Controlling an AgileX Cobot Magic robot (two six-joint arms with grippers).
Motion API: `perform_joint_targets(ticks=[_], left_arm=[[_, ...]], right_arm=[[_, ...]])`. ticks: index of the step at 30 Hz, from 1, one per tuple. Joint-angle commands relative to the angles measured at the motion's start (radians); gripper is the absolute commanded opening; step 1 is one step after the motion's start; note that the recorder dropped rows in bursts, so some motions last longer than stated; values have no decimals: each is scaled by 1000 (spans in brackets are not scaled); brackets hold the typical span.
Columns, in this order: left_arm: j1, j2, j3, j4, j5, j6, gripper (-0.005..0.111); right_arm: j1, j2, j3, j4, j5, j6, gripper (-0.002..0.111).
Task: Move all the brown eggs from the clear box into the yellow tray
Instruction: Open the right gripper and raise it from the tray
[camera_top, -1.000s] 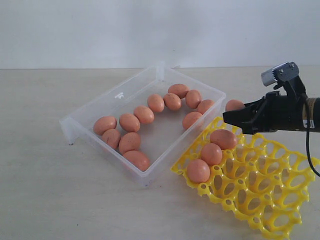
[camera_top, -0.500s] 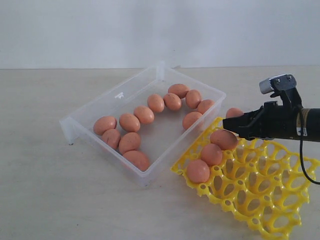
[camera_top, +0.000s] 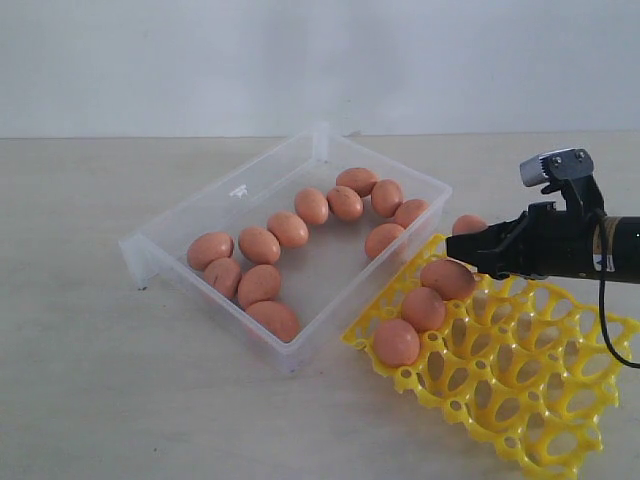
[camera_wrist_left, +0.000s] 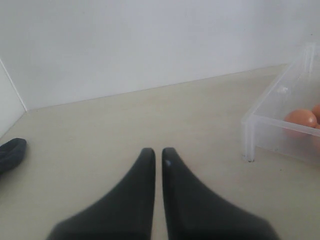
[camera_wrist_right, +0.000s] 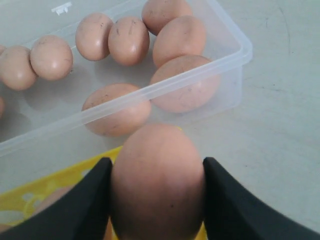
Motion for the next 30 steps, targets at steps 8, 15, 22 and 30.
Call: perform_joint_targets(ticks=[8,15,22,30], left_arm=[[-7,-3,-3,-5,-7,-3,4],[-7,-3,-3,-5,-7,-3,4],[-7,-3,-3,-5,-7,-3,4],[-7,-3,-3,-5,-7,-3,4]], right_arm=[[2,3,-2,-5,-7,8,51],[2,3,-2,11,-31,8,51],[0,3,-2,194,-276,6,51],[0,-47,-7,322,-386,6,50]])
